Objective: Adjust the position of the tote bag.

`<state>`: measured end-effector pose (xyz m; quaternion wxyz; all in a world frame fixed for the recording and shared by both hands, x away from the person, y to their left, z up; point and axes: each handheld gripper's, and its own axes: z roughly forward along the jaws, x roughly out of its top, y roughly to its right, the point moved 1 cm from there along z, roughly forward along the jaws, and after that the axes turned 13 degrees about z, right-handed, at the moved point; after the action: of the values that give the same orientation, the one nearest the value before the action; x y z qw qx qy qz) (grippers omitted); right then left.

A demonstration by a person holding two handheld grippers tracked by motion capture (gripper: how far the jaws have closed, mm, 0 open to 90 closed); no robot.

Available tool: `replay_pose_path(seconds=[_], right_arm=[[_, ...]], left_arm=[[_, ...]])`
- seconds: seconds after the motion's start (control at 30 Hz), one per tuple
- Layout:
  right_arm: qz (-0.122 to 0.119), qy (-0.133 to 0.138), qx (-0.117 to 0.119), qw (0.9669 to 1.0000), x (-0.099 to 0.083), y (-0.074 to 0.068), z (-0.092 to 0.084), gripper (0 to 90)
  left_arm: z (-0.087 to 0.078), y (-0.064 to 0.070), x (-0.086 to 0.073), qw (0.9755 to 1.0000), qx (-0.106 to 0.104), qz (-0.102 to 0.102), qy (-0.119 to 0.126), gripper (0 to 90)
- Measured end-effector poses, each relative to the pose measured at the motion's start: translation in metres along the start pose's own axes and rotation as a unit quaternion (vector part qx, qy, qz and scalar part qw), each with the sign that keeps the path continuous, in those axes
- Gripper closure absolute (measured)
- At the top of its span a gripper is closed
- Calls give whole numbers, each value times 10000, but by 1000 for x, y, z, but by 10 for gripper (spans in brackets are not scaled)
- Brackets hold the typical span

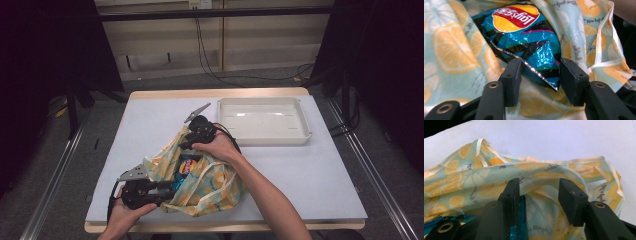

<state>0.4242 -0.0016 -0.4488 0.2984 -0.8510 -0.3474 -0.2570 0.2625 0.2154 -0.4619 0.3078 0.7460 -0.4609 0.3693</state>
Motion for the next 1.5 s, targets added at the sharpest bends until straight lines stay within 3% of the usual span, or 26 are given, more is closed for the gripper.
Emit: replay_pose_path(seconds=[0.17,0.4,0.57,0.63,0.67,0.7,0.83,1.07,1.17,1.27,1.37,1.5], right_arm=[[-58,-66,4,10000,-1,-4,5,516],[-51,-13,78,10000,-2,-4,6,514],[-28,-20,93,10000,-3,-5,8,508],[-41,-16,87,10000,-4,-6,8,508],[-41,-16,87,10000,-4,-6,8,508],[-48,-3,89,9999,-4,-5,8,508],[-10,-15,85,10000,-3,-5,7,508],[-18,8,94,10000,-3,-6,1,498],[-21,189,92,9998,-2,-8,-10,486],[-73,255,73,9996,-1,-9,-17,485],[-111,413,44,9991,1,-12,-30,482],[-101,587,-37,9982,1,-15,-44,477]], left_arm=[[5,-2,7,10000,30,-10,43,518],[11,-4,10,9999,94,-60,80,439],[20,-2,8,9999,51,-4,-112,383],[20,-2,8,9999,87,41,-98,517],[19,-2,8,10000,68,15,-35,517],[17,-3,8,10000,2,-23,87,683],[18,-3,9,10000,-5,-34,65,858],[11,3,19,9995,138,208,176,897],[4,6,27,9983,264,280,432,897],[1,8,32,9979,255,338,483,897],[-6,11,44,9959,298,470,708,897],[-10,9,54,9945,363,538,820,897]])
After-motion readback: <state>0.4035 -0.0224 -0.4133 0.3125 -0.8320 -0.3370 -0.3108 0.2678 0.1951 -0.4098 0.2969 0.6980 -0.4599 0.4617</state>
